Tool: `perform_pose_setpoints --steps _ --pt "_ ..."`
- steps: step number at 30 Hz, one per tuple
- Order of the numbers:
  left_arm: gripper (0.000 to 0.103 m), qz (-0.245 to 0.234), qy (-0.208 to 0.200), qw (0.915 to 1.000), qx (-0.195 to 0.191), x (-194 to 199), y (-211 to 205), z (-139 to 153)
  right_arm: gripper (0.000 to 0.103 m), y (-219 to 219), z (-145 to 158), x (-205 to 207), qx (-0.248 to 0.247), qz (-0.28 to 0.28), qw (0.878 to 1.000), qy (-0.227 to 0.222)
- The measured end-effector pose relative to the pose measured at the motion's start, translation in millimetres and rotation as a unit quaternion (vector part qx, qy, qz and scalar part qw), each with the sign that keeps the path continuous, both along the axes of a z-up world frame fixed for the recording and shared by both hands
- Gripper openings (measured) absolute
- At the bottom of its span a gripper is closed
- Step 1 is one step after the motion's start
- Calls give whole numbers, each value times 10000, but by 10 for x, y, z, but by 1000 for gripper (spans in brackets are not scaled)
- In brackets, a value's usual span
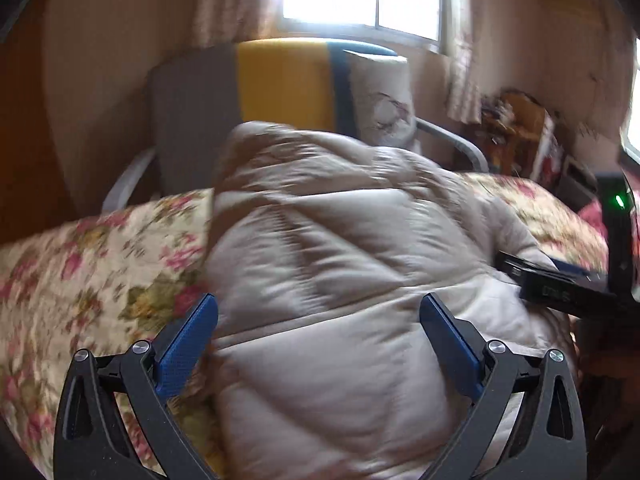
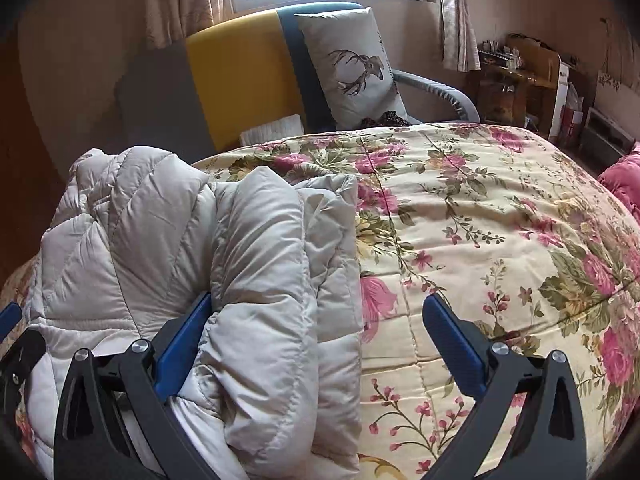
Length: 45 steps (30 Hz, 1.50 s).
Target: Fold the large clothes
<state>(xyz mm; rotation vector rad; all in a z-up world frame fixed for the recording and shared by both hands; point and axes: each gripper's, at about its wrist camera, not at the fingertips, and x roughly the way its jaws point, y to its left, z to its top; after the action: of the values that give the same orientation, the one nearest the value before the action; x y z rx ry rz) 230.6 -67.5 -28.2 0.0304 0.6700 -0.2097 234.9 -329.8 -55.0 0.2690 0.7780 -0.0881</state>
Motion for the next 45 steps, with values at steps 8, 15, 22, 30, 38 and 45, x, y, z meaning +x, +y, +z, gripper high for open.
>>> perform_pose_setpoints --steps 8,15,22,30,38,45 --pt "100 -391 1432 9716 -1846 67 763 -392 101 -352 -196 -67 2198 811 9684 860" --pt "100 -1134 2268 9225 -2909 151 769 -691 101 -434 -508 55 3479 1294 9200 1256" --pt "90 -1147 2047 9318 -2771 94 584 -642 101 -81 -506 309 3391 1810 9149 1234" --pt "74 -1040 1353 9586 -2279 -113 710 -291 85 222 -289 265 3474 2229 9077 753" --pt "73 -421 652 9756 -2054 -367 1171 -109 84 858 -189 499 3626 2772 8889 398" --pt "73 481 265 9796 -1932 -210 1819 -126 84 1690 -95 955 3271 3201 8891 21"
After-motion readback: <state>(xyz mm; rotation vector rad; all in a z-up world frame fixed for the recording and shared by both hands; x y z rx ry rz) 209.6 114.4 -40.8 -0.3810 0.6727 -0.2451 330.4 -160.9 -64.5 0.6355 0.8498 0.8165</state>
